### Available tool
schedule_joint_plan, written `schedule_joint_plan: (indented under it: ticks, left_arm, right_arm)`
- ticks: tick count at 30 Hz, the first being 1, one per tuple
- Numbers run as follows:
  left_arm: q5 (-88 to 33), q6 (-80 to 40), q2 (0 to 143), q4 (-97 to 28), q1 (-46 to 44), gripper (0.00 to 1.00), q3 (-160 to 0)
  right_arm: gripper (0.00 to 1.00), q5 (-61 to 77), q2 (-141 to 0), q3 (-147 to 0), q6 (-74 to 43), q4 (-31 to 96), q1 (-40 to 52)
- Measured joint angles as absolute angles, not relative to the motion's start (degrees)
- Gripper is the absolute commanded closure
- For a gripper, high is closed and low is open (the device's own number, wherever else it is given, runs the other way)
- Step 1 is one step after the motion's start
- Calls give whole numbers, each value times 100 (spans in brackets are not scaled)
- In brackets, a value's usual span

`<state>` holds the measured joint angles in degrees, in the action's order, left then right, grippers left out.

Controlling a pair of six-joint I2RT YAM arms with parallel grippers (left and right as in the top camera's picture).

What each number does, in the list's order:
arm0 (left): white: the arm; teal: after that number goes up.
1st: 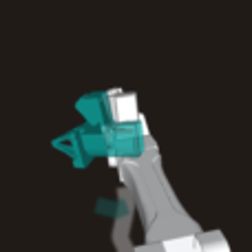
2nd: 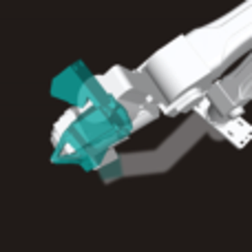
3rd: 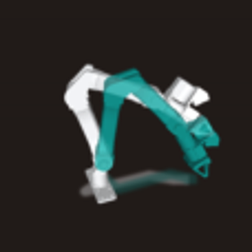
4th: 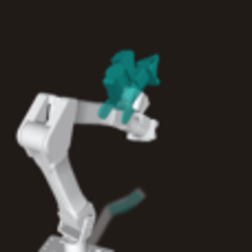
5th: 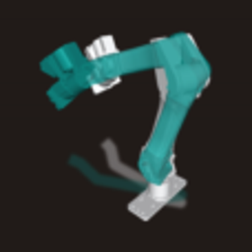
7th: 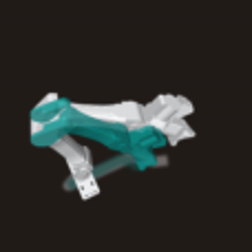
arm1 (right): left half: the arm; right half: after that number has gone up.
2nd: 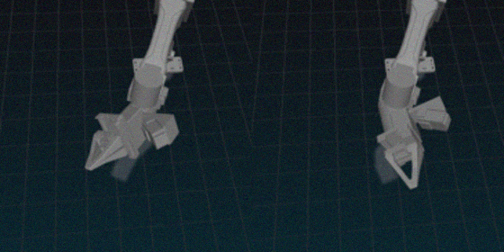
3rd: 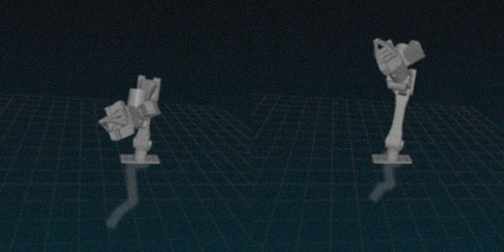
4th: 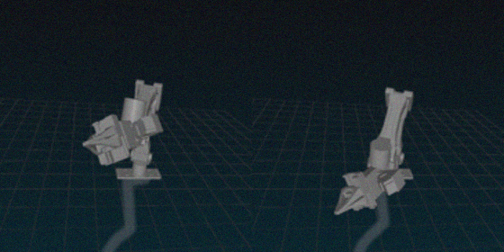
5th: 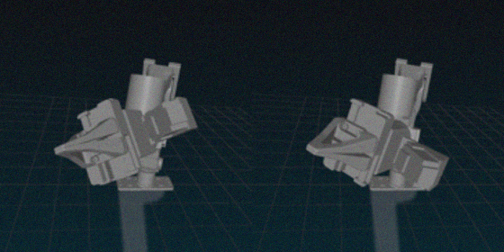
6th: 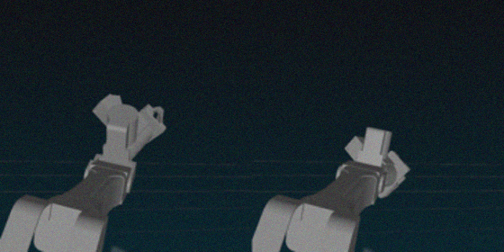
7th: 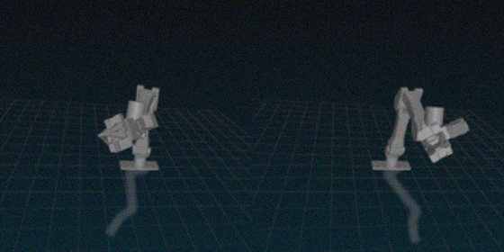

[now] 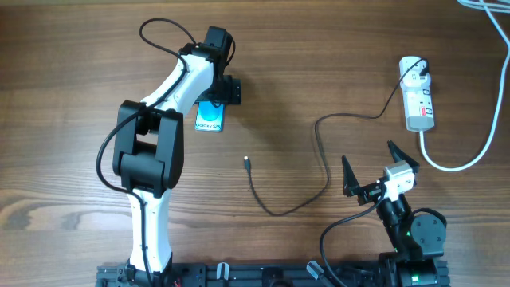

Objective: Plug charger to phone and switch on socket
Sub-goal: 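Move the left gripper to the Galaxy S25 phone and grasp it, then lift the phone with the left gripper and tilt it upright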

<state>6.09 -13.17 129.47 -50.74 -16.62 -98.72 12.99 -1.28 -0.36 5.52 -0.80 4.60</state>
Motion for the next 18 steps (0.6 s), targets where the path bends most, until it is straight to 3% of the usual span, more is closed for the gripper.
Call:
schedule_joint_plan:
  ticks: [3, 8, 13, 18]
  left_arm:
    - [548, -1317, 12877, -5048, -1660, 12, -9732]
    - [207, -1291, 12857, -5205, -1651, 11, -9684]
    - [156, -1273, 12855, -5376, -1651, 18, -9682]
    - [56, -1302, 12846, -5725, -1651, 15, -9679]
  right_arm:
    - [0, 1299, -128, -36, 550, -80, 460]
    - [0, 1299, -128, -36, 552, -82, 460]
    - [0, 1299, -128, -36, 552, -82, 460]
    - [0, 1299, -128, -36, 552, -82, 460]
